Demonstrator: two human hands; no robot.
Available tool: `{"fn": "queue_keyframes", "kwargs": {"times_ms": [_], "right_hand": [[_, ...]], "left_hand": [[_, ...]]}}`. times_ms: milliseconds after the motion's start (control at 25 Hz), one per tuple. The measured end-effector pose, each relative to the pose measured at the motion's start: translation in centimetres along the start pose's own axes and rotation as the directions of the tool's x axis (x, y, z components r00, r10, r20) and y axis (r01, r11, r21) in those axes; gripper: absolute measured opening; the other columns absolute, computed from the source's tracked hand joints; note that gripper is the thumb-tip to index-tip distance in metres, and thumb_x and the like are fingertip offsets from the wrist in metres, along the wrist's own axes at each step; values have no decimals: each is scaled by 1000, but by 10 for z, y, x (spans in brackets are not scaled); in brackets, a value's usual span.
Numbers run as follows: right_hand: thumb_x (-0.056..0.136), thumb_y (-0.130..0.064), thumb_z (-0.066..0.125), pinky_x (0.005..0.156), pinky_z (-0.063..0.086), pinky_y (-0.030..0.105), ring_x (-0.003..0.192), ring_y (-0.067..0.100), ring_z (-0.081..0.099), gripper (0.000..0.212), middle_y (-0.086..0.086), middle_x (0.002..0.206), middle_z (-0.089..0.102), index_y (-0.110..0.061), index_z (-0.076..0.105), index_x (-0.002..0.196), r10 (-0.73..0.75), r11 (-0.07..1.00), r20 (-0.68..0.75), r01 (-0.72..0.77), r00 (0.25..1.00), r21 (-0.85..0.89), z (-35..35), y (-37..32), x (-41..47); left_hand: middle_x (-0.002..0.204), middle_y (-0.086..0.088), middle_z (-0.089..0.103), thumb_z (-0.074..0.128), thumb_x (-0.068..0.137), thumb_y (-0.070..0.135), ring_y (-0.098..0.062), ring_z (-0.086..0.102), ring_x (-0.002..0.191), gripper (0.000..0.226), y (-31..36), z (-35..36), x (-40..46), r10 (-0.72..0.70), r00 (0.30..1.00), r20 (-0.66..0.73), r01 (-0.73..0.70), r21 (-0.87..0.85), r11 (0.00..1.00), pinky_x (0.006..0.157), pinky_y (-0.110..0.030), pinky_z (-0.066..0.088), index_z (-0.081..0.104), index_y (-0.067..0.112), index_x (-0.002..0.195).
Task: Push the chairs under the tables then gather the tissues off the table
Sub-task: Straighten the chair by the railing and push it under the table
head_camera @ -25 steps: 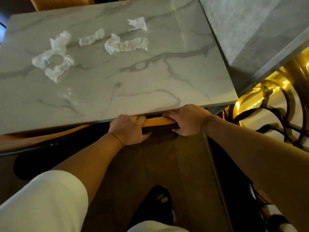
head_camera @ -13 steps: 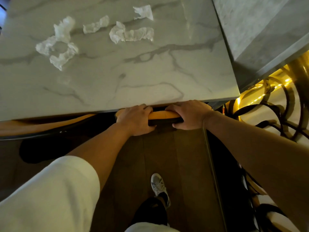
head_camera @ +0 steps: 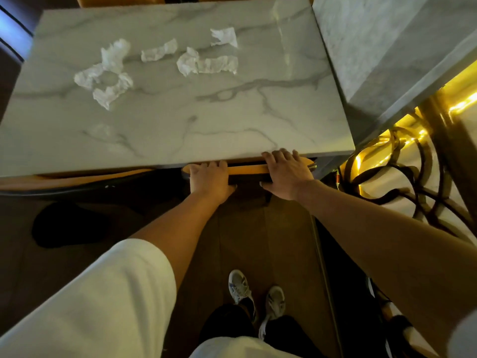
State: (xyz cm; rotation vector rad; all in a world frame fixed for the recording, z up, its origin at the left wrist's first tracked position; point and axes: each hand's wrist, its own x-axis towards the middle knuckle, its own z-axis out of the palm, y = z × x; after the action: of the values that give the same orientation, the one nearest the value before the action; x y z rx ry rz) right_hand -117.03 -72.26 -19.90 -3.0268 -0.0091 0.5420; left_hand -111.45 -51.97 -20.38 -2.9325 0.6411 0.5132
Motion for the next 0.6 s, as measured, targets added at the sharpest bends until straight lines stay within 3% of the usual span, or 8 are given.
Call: {"fn": "queue_keyframes", "kwargs": {"times_ms": [120, 240, 320, 440, 520, 600], "right_hand": [[99, -55, 50, 126, 5, 55, 156, 36, 2, 86, 15, 168, 12, -17, 6, 162, -16, 1000, -36, 16, 999, -12, 9, -9, -31], [101, -57, 43, 126, 0, 55, 155, 34, -14, 88, 14, 170, -8, -21, -9, 162, -20, 1000, -50, 21, 999, 11, 15, -15, -65], [102, -60, 38, 125, 0, 57, 154, 34, -19, 86, 12, 169, -17, -23, -11, 161, -15, 1000, -31, 15, 999, -2, 18, -16, -87], [102, -65, 27, 124, -1, 58, 153, 35, -21, 80, 11, 168, -20, -26, -7, 162, -7, 1000, 19, 7, 1000, 2, 19, -10, -108], [101, -68, 19, 124, -4, 57, 153, 35, -21, 78, 11, 169, -18, -26, -3, 163, -12, 1000, 24, 12, 1000, 28, 19, -4, -126], [99, -71, 14, 124, -7, 57, 152, 35, -23, 79, 11, 169, -18, -27, 0, 163, -25, 998, 22, 24, 999, 53, 14, -2, -135]], "left_hand": [[160, -18, 26, 65, 89, 46, -37, 20, 149, 89, 2, 8, -36, -14, 1000, -15, 14, -45, 999, 121, -56, 20, 18, 13, 156], [168, -10, -2, 59, 90, 57, -31, 0, 154, 97, 1, 8, -75, -41, 999, -14, 39, -139, 990, 119, -54, 27, 1, 21, 160], [168, -6, 2, 53, 89, 68, -30, 10, 153, 95, 7, 5, -102, -83, 997, -3, 81, -195, 978, 113, -52, 36, 7, 23, 159], [161, -9, 29, 50, 87, 75, -32, 38, 142, 94, 15, 6, -131, -127, 984, 126, 154, -236, 959, 106, -49, 45, 13, 25, 158], [162, -11, 27, 47, 83, 80, -35, 38, 142, 100, 21, 14, -160, -157, 951, 266, 220, -226, 949, 109, -52, 42, 7, 28, 159], [166, -12, 17, 44, 81, 85, -36, 26, 148, 105, 21, 21, -185, -187, 929, 320, 264, -215, 940, 115, -56, 31, 3, 28, 160]]}}
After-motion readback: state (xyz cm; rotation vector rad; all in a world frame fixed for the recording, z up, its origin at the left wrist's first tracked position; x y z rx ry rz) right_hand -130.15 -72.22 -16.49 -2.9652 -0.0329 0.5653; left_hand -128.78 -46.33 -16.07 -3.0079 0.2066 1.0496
